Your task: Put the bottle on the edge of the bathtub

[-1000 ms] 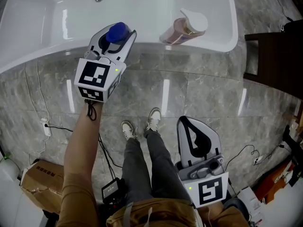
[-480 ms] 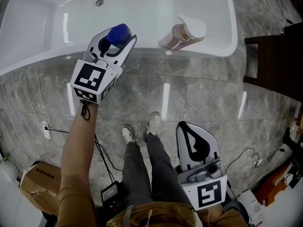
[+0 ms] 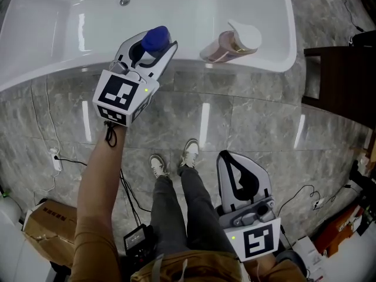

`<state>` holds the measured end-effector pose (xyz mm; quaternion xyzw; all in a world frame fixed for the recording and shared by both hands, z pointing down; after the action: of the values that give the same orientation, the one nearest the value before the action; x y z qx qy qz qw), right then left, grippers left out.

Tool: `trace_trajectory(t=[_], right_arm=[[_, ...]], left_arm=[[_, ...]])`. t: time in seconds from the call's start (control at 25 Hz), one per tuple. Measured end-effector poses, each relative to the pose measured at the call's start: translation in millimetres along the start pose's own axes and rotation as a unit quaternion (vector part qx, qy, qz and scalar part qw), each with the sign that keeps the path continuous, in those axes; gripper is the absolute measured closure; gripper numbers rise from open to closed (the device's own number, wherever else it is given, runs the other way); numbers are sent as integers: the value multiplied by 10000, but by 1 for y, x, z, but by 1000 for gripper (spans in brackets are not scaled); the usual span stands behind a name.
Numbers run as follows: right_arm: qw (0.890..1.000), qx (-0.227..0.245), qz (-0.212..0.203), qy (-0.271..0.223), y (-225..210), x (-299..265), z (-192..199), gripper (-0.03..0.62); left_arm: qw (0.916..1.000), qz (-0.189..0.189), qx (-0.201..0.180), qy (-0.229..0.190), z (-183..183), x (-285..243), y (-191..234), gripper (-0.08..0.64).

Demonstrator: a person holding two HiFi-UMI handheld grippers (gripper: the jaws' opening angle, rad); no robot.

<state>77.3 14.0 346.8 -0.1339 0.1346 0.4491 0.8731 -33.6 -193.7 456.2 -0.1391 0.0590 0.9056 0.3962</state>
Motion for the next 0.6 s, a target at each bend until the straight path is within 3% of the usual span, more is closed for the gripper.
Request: trace_trajectory(t=[0.6], right_arm=[[10000, -14, 31, -17, 0, 1, -4, 588]], left_arm=[[9998, 90, 123, 94, 6, 1, 0, 399]])
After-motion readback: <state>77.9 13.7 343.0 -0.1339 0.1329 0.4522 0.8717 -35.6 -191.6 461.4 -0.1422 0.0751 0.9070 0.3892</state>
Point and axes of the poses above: the fingertips, and each gripper's own axes: x backward along the fingers, y to its left, z out of its underside, the point moved 2 cm from there along x, backward along the fingers, and after that the axes turned 2 degrees about -z, right-handed, at the moved point
